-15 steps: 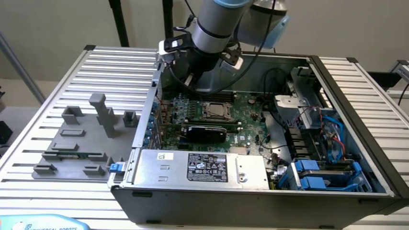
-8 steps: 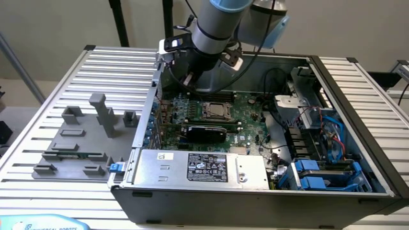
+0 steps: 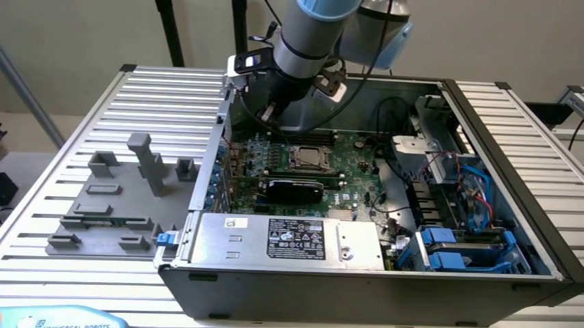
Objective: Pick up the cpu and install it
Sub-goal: 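Install the first cpu locking lever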
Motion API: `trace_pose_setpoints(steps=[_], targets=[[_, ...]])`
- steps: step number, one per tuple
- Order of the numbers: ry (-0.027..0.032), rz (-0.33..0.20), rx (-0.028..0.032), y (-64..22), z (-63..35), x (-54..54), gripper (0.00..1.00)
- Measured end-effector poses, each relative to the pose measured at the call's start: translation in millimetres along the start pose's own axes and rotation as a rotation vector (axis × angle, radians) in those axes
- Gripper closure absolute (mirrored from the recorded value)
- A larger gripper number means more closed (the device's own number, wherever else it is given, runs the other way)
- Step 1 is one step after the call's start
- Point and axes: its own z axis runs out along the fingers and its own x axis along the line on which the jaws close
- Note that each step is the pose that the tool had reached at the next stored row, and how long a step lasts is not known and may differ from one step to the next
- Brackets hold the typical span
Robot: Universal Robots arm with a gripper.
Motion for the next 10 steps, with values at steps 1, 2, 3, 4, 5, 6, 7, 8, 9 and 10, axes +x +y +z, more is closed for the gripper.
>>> trace_pose_setpoints(steps=[1, 2, 3, 4, 5, 6, 7, 8, 9, 10], targets=[[0.0026, 0.004, -0.0003, -0.1, 0.2, -0.1, 0.89], [0.0054, 0.008, -0.0006, -0.4, 0.5, -0.4, 0.89], [0.0078, 0.012, -0.0007, -1.1, 0.9, -0.8, 0.89], [0.0102, 0.015, -0.0008, -1.8, 1.4, -1.3, 0.89], [0.0125, 0.018, -0.0009, -2.7, 2.0, -1.9, 0.89], [0.015, 0.021, -0.0008, -3.6, 2.5, -2.5, 0.89], [0.0182, 0.024, -0.0004, -4.0, 2.9, -2.8, 0.89], [0.022, 0.029, -0.0004, -3.9, 3.1, -2.9, 0.89], [0.026, 0.034, -0.0004, -3.8, 3.3, -2.9, 0.89], [0.0304, 0.04, -0.0004, -3.8, 3.4, -3.0, 0.89]])
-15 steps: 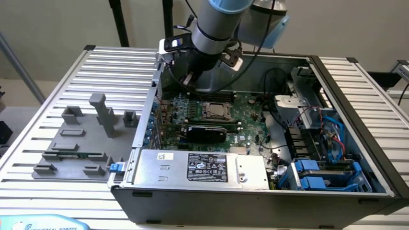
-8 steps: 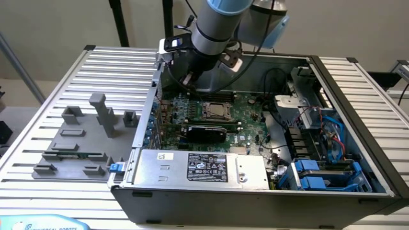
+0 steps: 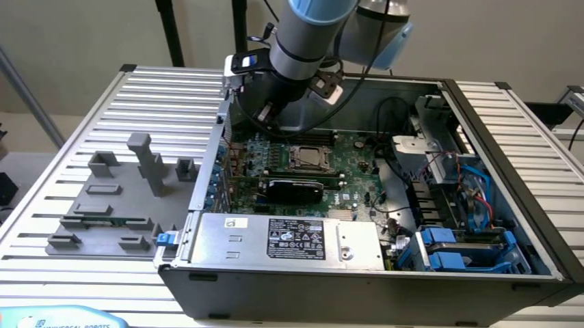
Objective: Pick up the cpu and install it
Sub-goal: 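Install the first cpu locking lever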
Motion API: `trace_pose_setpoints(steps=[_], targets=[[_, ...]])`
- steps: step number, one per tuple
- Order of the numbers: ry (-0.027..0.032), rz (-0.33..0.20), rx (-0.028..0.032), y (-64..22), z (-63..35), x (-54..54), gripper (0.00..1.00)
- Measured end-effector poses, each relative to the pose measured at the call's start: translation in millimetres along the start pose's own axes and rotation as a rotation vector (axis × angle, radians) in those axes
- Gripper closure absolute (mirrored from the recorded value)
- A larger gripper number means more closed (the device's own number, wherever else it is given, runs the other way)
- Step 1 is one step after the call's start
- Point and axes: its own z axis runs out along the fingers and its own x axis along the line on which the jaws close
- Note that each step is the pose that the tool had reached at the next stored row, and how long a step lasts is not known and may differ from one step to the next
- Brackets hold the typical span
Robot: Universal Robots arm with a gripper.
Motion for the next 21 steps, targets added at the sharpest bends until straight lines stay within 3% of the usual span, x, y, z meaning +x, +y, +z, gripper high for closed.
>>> trace_pose_setpoints(steps=[2, 4, 12, 21], targets=[[0.0085, 0.01, 0.0001, 0.2, 0.0, -0.1, 0.89], [0.0133, 0.018, -0.0005, 0.6, -0.2, -0.3, 0.89], [0.0227, 0.028, 0.0002, 7.8, -2.6, 0.8, 0.89], [0.0352, 0.027, 0.0075, 28.0, -8.6, 8.6, 0.89]])
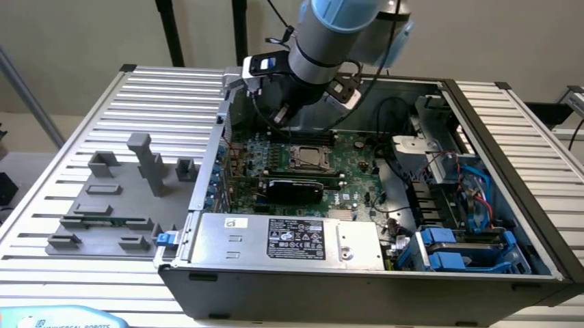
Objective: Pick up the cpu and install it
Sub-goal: 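Install the first cpu locking lever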
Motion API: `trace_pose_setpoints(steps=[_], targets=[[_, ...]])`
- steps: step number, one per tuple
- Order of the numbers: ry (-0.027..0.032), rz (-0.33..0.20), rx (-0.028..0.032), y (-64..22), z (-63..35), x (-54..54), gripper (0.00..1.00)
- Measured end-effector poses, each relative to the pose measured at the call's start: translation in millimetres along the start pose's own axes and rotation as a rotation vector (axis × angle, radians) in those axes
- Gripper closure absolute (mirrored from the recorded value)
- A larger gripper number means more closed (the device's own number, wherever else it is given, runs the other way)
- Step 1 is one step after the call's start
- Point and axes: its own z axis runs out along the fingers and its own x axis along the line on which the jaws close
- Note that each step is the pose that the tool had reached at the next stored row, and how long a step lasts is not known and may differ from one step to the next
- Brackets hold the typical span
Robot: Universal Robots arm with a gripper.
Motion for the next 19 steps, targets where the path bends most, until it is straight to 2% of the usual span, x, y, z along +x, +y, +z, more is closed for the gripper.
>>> trace_pose_setpoints(steps=[7, 13, 19], targets=[[0.0098, -0.002, 0.0064, 25.3, -6.8, 13.3, 0.89], [0.0112, -0.003, 0.0049, 26.7, -5.0, 13.2, 0.89], [0.0097, -0.003, 0.0035, 26.2, 5.7, 9.7, 0.89]])
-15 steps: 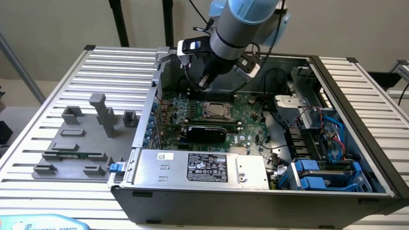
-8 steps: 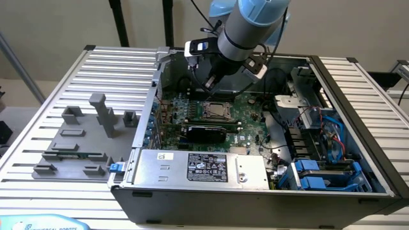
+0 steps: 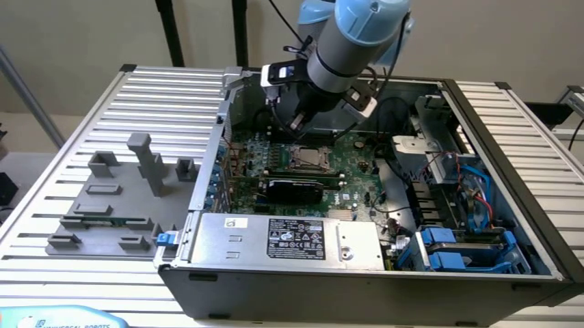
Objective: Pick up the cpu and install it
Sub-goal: 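Install the first cpu locking lever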
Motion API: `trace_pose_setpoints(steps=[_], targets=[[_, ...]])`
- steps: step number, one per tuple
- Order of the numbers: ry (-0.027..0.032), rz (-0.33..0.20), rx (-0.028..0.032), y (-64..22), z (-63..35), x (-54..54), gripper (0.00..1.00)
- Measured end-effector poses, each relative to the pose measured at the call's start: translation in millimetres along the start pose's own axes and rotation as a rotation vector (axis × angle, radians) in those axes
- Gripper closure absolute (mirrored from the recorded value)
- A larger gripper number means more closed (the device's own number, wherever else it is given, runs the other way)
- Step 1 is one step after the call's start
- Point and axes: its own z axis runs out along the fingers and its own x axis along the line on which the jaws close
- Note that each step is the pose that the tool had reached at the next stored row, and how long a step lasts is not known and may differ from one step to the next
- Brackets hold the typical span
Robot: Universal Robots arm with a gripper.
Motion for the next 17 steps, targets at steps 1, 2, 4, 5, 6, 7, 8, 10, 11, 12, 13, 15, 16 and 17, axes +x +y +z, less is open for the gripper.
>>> trace_pose_setpoints(steps=[1, 2, 4, 5, 6, 7, 8, 10, 11, 12, 13, 15, 16, 17], targets=[[-0.0005, -0.001, -0.0004, -0.3, 2.1, -0.2, 0.89], [-0.0011, -0.002, -0.0012, -0.7, 4.1, -0.1, 0.89], [-0.0034, -0.005, -0.0053, -1.4, 7.3, 0.7, 0.89], [-0.0052, -0.007, -0.0084, -1.6, 8.7, 1.2, 0.89], [-0.0091, -0.009, -0.012, -1.7, 9.6, 1.6, 0.89], [-0.0142, -0.01, -0.0159, -1.8, 10.6, 1.9, 0.89], [-0.0194, -0.012, -0.0196, -1.9, 11.3, 2.1, 0.89], [-0.0298, -0.014, -0.0265, -2.2, 12.9, 2.3, 0.89], [-0.0343, -0.016, -0.0293, -2.3, 13.9, 2.3, 0.89], [-0.0365, -0.017, -0.0312, -2.3, 15.1, 2.2, 0.89], [-0.0372, -0.019, -0.0328, -2.3, 16.5, 1.9, 0.89], [-0.0366, -0.023, -0.0363, -1.6, 21.1, 0.9, 0.89], [-0.0361, -0.024, -0.0374, -1.2, 22.8, 0.7, 0.89], [-0.0359, -0.025, -0.038, -1.0, 24.3, 0.8, 0.89]])
